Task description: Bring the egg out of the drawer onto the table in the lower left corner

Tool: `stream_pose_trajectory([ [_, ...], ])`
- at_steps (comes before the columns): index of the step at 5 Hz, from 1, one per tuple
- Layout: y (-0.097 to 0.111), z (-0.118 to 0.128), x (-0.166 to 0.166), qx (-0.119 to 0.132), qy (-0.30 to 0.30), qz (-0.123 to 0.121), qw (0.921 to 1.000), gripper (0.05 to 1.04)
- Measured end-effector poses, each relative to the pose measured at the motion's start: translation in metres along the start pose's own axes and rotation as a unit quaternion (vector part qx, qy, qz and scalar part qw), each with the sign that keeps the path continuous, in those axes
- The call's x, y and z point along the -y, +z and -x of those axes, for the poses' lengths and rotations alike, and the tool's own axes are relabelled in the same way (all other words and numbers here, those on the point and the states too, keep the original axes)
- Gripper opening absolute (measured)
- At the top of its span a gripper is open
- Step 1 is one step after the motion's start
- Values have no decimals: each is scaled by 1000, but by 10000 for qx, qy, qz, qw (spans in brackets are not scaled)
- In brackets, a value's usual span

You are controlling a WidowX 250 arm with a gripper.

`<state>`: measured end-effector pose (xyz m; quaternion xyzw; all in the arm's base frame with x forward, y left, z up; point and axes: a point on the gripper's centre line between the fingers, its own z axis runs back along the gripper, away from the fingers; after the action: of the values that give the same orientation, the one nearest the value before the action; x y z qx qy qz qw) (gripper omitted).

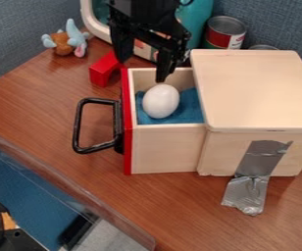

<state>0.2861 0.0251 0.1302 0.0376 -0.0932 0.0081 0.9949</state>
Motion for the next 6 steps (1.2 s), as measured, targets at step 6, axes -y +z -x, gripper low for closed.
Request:
stream_pose_trajectory([
  [6, -35, -8, 5, 412, -466, 436, 9971, 1001],
])
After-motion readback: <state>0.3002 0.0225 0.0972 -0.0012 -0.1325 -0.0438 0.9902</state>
